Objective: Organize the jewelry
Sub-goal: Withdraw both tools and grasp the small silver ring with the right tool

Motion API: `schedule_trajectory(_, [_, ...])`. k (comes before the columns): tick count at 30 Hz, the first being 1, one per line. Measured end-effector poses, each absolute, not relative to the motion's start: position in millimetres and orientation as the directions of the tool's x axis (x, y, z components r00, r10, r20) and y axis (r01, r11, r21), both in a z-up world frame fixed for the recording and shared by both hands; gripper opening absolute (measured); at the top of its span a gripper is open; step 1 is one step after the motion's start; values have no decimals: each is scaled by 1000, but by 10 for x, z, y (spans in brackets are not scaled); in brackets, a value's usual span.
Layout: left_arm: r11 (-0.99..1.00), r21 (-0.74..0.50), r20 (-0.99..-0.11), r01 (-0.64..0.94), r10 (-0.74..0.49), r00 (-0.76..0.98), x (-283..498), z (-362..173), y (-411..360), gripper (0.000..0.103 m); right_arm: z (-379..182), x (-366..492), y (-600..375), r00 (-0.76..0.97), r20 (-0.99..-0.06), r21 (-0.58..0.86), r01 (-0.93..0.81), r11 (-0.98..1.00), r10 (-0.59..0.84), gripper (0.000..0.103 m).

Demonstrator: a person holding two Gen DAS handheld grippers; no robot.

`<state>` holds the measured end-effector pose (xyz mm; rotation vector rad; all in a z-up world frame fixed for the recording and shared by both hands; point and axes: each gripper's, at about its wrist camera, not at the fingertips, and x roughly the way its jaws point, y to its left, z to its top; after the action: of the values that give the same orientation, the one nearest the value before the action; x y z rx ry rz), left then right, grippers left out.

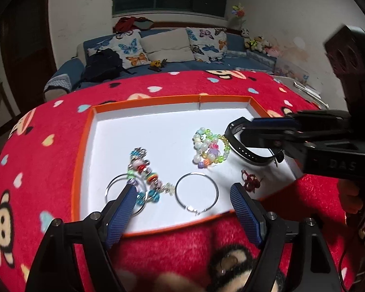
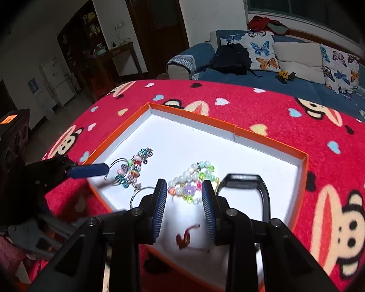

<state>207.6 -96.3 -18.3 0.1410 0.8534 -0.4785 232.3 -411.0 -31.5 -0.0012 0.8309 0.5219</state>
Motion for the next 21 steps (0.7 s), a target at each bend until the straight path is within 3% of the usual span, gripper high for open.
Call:
schedule_trajectory(8, [912, -69, -750, 404, -315, 582, 1759, -135, -726, 90, -261, 1911, -4123, 581, -691, 171, -446, 879, 429, 36])
schedule_trajectory(12, [928, -52, -747, 369, -281, 602, 1571, -141, -612, 101, -303, 1715, -4090, 575, -693, 166, -458, 873, 434, 36])
schedule_trajectory(21, [949, -81, -738, 305, -263, 621, 1313, -131, -308, 103, -527, 1434, -3922, 534, -731, 136, -495, 858, 424, 36])
